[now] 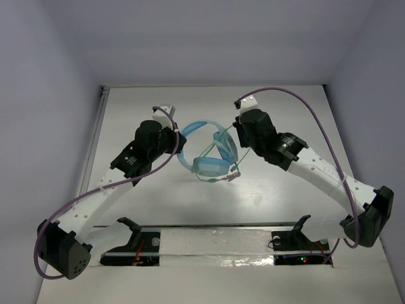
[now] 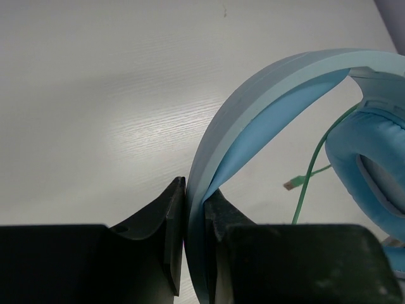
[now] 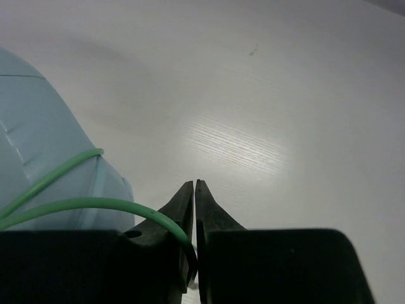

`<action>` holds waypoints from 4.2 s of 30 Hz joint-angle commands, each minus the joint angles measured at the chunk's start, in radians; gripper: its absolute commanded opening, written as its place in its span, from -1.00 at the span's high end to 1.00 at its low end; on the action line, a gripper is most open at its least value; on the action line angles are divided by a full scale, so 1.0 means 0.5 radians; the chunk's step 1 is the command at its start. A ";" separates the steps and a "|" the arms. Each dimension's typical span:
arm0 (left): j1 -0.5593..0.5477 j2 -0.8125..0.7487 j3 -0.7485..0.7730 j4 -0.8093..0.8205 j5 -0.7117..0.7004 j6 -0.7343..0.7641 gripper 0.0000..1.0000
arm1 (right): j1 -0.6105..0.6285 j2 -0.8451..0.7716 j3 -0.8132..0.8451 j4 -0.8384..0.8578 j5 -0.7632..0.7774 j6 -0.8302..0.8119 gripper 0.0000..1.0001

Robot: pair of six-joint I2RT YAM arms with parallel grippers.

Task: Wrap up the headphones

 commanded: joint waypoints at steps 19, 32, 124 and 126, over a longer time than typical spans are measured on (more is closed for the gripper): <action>0.228 -0.044 0.442 0.465 0.672 -0.363 1.00 | -0.215 -0.438 -0.851 1.398 -0.738 0.414 0.32; 0.265 -0.041 0.513 0.566 0.736 -0.532 1.00 | -0.307 -0.404 -1.179 2.058 -0.992 0.580 0.32; -0.171 0.512 0.323 0.164 -0.644 -0.265 1.00 | 0.451 -0.067 0.097 0.441 -0.190 0.543 0.58; -0.171 0.441 0.298 0.177 -0.623 -0.262 1.00 | 0.222 -0.097 0.091 0.499 -0.246 0.573 0.55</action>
